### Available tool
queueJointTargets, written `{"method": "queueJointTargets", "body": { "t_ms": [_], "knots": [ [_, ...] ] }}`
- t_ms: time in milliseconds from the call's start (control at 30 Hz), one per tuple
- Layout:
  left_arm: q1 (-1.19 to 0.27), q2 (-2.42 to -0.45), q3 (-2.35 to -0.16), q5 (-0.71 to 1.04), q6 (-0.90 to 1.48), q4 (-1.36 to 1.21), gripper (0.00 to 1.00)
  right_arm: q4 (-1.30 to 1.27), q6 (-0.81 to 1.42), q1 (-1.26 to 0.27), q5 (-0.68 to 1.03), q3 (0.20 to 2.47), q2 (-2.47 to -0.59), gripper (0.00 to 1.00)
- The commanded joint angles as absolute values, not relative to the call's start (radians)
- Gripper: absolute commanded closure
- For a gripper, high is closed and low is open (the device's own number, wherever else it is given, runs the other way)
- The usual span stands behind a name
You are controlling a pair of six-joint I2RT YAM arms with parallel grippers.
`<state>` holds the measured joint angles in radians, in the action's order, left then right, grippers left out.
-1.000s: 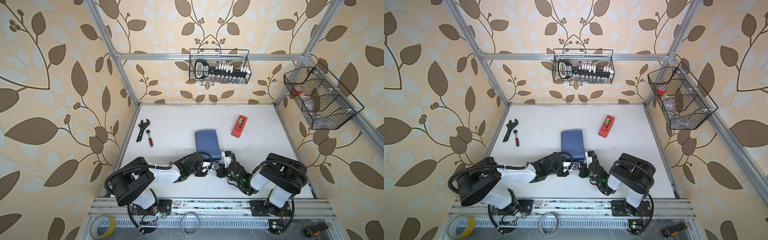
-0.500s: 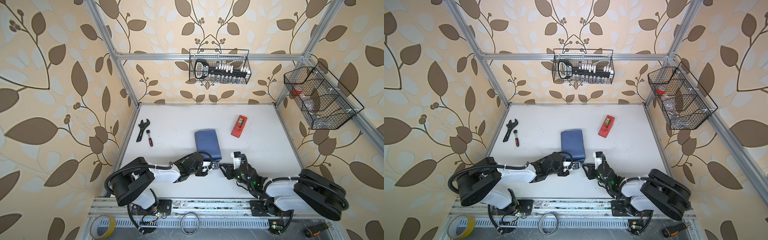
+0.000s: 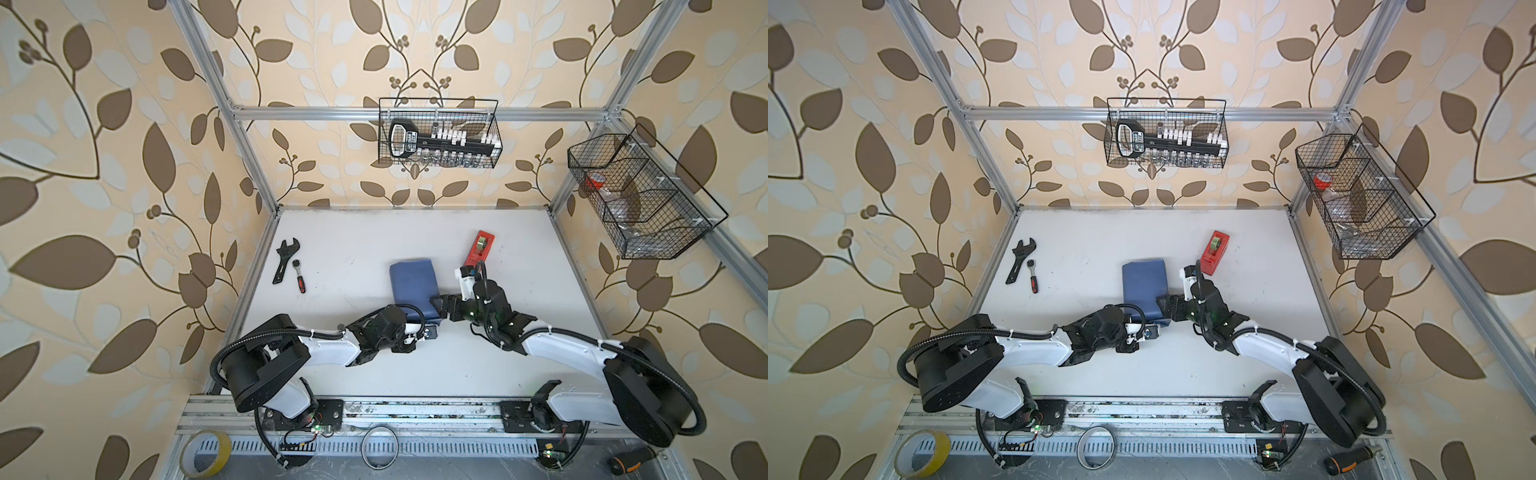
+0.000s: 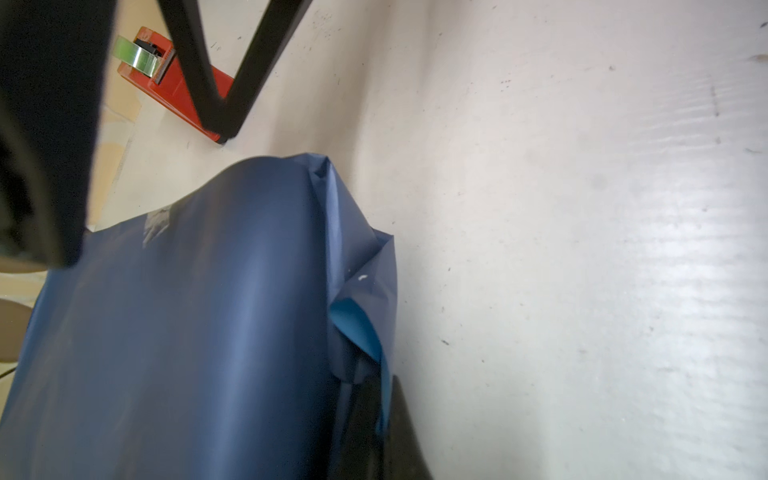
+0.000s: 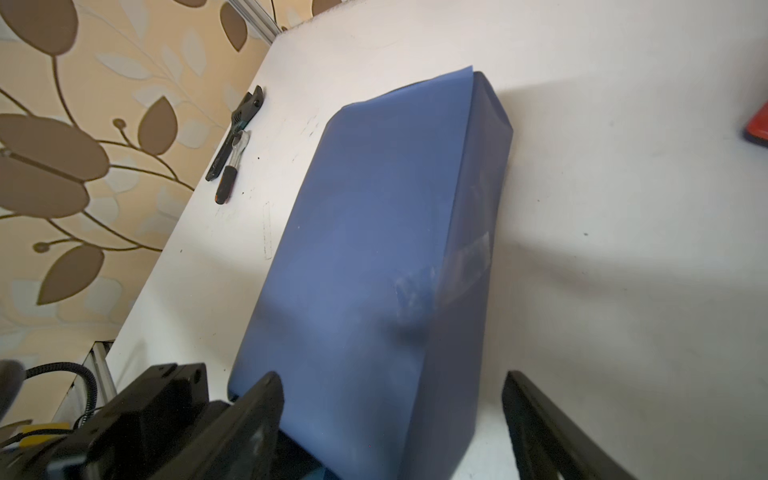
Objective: Wrap the gift box in paper
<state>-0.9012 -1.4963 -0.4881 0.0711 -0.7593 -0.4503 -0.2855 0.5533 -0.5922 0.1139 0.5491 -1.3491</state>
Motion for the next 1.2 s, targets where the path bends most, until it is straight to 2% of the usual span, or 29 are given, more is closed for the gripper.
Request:
{"method": "queueJointTargets", "body": {
  "t_ms": [0, 533, 1167],
  "knots": [
    [-0.891, -1.512, -0.491, 0.129, -0.764, -0.505, 1.00, -0.184, 0.480, -0.582, 0.153, 0.621, -1.420, 0.16],
    [-0.888, -1.476, -0.454, 0.096, -0.732, -0.571, 1.00, -0.097, 0.431, -0.549, 0.128, 0.625, -1.516, 0.23],
    [-0.887, -1.458, -0.589, 0.071, -0.831, -0.382, 1.00, -0.107, 0.417, -0.548, 0.119, 0.603, -1.549, 0.27]
  ]
}}
